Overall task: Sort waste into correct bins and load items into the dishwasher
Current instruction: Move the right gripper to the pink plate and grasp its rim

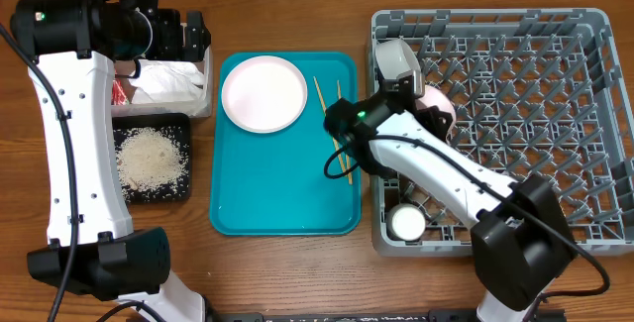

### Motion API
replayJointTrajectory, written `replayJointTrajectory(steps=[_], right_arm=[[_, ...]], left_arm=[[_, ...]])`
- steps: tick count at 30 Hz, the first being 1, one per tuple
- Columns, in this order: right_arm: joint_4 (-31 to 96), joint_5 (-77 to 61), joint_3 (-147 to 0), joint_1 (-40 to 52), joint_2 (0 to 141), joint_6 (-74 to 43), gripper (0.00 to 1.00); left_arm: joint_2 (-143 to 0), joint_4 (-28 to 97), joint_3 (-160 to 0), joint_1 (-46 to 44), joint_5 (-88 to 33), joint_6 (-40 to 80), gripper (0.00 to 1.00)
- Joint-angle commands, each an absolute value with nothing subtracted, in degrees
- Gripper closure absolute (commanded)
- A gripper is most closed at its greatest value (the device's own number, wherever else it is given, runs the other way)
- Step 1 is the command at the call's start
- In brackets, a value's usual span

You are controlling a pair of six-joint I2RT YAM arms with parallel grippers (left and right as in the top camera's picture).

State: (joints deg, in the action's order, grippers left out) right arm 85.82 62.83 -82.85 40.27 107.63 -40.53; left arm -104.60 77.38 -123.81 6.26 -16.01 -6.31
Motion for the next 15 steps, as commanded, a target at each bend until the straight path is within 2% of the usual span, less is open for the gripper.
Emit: replayJointTrajectory(steps=[1,3,5,9,15], right_arm=[[87.8,57.5,-83.7,42.6,107.5,-40.1,0.75],[88.9,56.0,-84.6,43.3,107.5,-40.1,0.64],[89.5,53.1,-85.5,44.0,107.5,-40.1,0.47],[90.2,47.1,-89.0,44.4,107.5,-40.0,0.0],[84.7,34.2,-100.6,44.3,107.5,-40.0,0.0]], left_arm=[[-104.2,77.4,-124.2,6.3,-15.9,-6.6,0.0],[-104.2,77.3,-124.2,6.3,-15.9,-6.6,0.0],[-104.2,77.3,-124.2,6.3,-15.9,-6.6,0.0],[-104.2,77.3,-124.2,6.3,-15.9,-6.6,0.0],[-104.2,77.3,-124.2,6.4,-15.9,-6.6,0.0]])
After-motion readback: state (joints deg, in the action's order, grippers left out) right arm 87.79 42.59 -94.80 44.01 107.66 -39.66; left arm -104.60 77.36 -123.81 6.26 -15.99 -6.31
